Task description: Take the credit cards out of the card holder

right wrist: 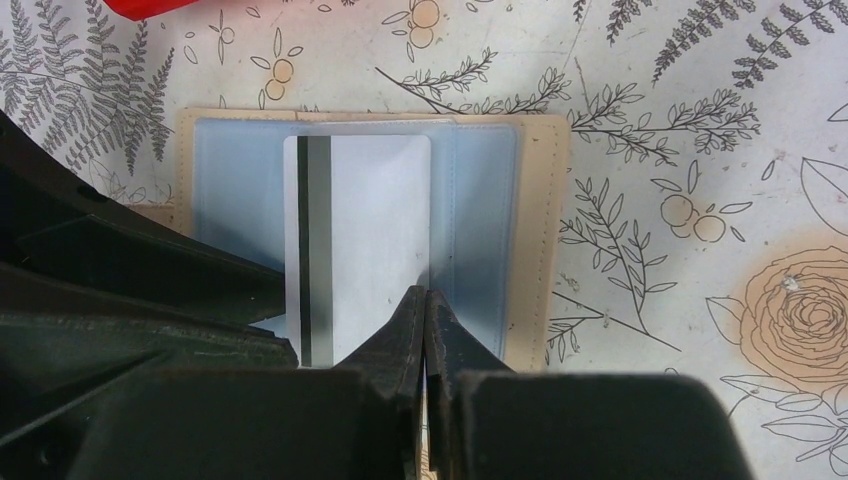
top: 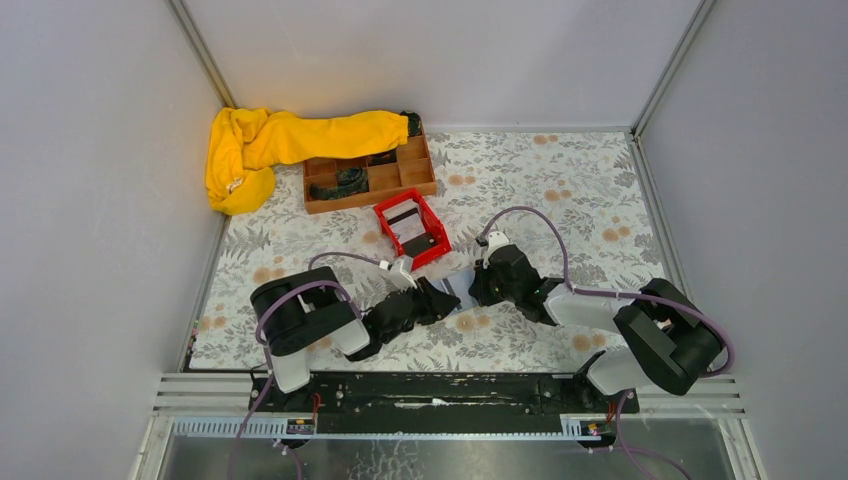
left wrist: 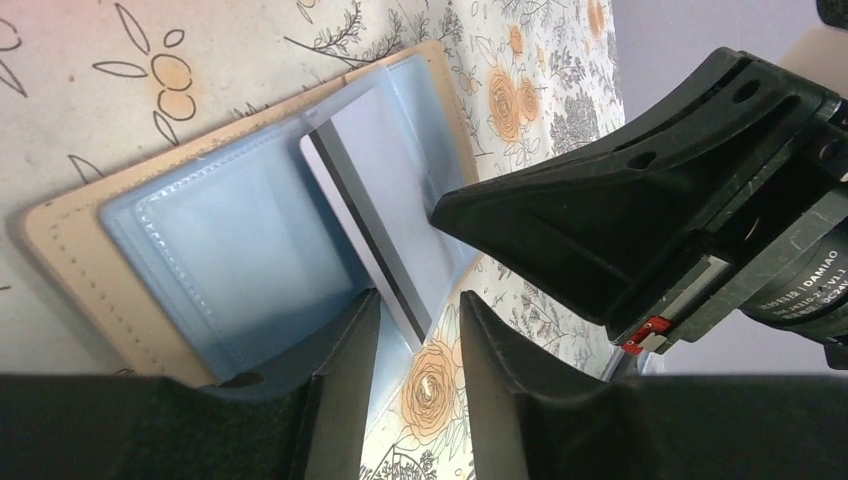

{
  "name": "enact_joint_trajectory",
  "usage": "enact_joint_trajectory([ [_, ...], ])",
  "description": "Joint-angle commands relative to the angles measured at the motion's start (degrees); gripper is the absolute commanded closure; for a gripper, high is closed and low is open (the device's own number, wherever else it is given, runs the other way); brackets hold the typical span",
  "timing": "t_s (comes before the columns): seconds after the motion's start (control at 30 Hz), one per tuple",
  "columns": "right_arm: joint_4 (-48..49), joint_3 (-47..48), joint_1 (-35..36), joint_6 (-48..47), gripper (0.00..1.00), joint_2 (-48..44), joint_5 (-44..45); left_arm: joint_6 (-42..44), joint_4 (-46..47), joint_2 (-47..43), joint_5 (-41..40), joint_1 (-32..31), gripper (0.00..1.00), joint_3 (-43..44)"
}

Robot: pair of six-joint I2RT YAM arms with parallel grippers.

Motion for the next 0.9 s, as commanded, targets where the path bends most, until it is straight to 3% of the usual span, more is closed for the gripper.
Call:
enact_joint_trajectory([
  [0.0,0.0,-0.19,-0.19,0.54,1.0,1.38,-0.4,-1.58,2.75,1.6,-0.75,0.58,0.59,-1.52],
  [0.33,0.34,0.3,-0.27,0.67,1.0,2.81,-0.49,-1.78,2.89,1.46,-1.1,0.7,0.89,-2.33],
  [0.4,0.53,0.26,-0.28,0.69,1.0,3.01,-0.59,-1.68,2.89,1.58,-0.99,0.7,0.98,-2.34],
  [0.67,0.31,0.2,-0.55,1.6,1.0,3.17,0.46,-1.31,4.88,1.68,0.15,0.82,1.0,-2.87],
  [0.87,1.35,-1.19,-4.62,3.85,1.0,2.42,-1.39,-1.14,6.6,0.1,-0.28,1.0,1.0,-5.63],
])
